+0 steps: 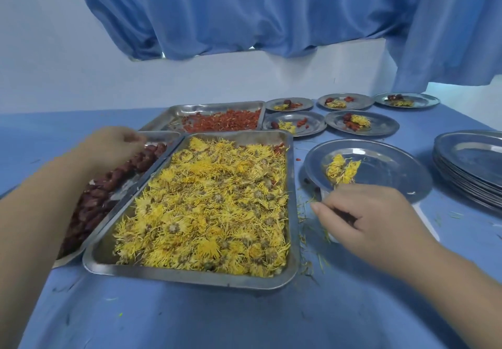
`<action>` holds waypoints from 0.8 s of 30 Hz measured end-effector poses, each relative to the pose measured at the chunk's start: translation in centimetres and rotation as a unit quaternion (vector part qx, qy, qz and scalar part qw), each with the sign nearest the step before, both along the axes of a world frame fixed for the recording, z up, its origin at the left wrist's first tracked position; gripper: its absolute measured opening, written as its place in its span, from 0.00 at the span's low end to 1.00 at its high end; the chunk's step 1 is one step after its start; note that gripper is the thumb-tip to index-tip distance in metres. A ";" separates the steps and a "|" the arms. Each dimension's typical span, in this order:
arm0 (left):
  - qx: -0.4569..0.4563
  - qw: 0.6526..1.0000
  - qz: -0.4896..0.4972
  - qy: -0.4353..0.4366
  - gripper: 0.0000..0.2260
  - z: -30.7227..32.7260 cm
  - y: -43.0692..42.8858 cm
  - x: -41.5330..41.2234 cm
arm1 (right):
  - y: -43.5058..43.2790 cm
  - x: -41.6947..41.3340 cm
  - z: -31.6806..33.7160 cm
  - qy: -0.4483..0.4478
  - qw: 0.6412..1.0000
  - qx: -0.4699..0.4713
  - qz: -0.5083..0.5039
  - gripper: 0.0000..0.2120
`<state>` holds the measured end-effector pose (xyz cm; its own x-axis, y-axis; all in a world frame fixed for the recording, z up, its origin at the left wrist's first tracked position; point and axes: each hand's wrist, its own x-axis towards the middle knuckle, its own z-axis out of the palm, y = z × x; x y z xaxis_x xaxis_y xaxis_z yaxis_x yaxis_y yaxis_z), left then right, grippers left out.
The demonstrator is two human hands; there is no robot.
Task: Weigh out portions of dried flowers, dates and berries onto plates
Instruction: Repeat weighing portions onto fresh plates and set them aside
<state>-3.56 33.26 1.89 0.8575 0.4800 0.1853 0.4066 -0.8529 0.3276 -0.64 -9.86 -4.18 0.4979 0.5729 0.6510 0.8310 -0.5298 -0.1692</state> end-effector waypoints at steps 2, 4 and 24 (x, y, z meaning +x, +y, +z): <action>0.033 0.996 -0.004 0.087 0.11 -2.0 1.3 0.2 | -0.1 -0.1 -0.1 0.005 1.000 0.000 0.004 0.21; 0.035 0.994 0.006 0.108 0.14 -3.6 2.2 0.2 | -0.2 -0.3 -0.2 0.008 1.000 -0.004 0.010 0.21; 0.073 0.993 0.001 0.087 0.03 -5.3 5.6 3.6 | -0.3 -0.1 0.0 0.021 0.999 -0.032 0.028 0.21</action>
<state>0.06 38.89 -3.42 0.8818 0.4604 0.1018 0.4480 -0.8854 0.1241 -0.74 -10.12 -4.19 0.4891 0.6402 0.5924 0.8530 -0.4930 -0.1715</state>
